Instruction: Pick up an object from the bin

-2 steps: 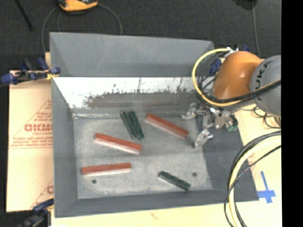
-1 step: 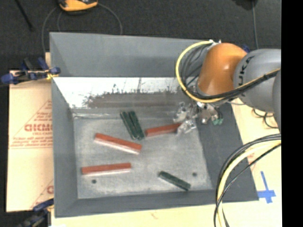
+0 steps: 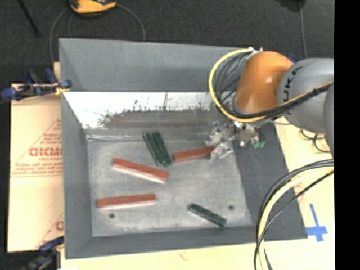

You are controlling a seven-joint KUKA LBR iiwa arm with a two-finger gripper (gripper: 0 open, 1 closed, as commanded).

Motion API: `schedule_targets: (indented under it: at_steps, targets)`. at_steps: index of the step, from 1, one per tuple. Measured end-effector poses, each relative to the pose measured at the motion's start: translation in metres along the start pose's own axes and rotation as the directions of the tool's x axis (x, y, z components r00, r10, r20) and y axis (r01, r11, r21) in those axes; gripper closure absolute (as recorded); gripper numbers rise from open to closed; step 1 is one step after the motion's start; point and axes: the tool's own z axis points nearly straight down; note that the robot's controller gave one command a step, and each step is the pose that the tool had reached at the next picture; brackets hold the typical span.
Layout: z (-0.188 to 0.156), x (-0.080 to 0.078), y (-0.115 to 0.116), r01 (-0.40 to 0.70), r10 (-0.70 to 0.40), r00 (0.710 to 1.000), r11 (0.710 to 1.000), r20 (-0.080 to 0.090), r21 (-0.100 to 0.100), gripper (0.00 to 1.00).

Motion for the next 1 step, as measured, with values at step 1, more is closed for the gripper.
schedule_targets:
  at_steps: [1]
  targets:
    - [-0.1588,0.0023,0.0031,0.015,-0.015,1.000,1.000,0.002,-0.001,1.00]
